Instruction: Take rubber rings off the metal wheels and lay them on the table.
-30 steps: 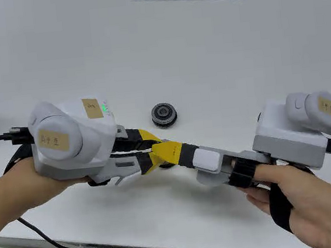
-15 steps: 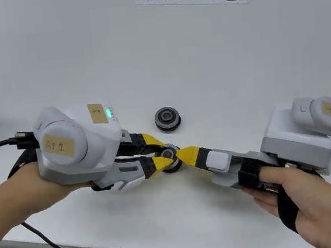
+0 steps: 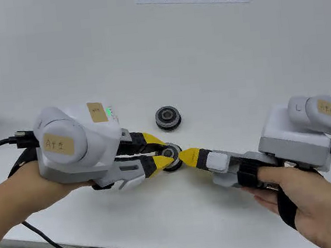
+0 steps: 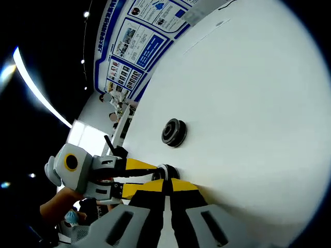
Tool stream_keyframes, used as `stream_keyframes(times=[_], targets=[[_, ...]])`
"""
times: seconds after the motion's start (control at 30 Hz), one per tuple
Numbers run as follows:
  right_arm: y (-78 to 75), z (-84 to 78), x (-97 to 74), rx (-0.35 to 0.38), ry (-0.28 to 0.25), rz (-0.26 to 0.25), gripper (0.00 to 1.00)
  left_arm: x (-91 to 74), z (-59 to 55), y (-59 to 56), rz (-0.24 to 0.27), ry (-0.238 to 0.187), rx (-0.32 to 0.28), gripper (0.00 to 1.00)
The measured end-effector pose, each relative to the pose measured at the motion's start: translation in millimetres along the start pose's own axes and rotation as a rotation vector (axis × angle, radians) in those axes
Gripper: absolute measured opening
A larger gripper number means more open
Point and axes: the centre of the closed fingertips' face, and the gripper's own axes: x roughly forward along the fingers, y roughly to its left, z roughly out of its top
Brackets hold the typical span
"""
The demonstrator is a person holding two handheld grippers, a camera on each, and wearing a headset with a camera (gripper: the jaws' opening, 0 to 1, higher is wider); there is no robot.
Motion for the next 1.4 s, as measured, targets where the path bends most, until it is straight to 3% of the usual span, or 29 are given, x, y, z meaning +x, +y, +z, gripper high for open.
stream_keyframes(times=[0.4,1.4], targets=[[0.7,0.6,-1.7,0.044,-0.003,-0.005,0.02,-0.2,-0.1,0.0,0.002,0.001,0.000,0.13],[10.9,0.5,2.4,-0.010,0.002,0.002,0.01,-0.3,0.2,-0.8,-0.001,0.000,0.004,0.13]])
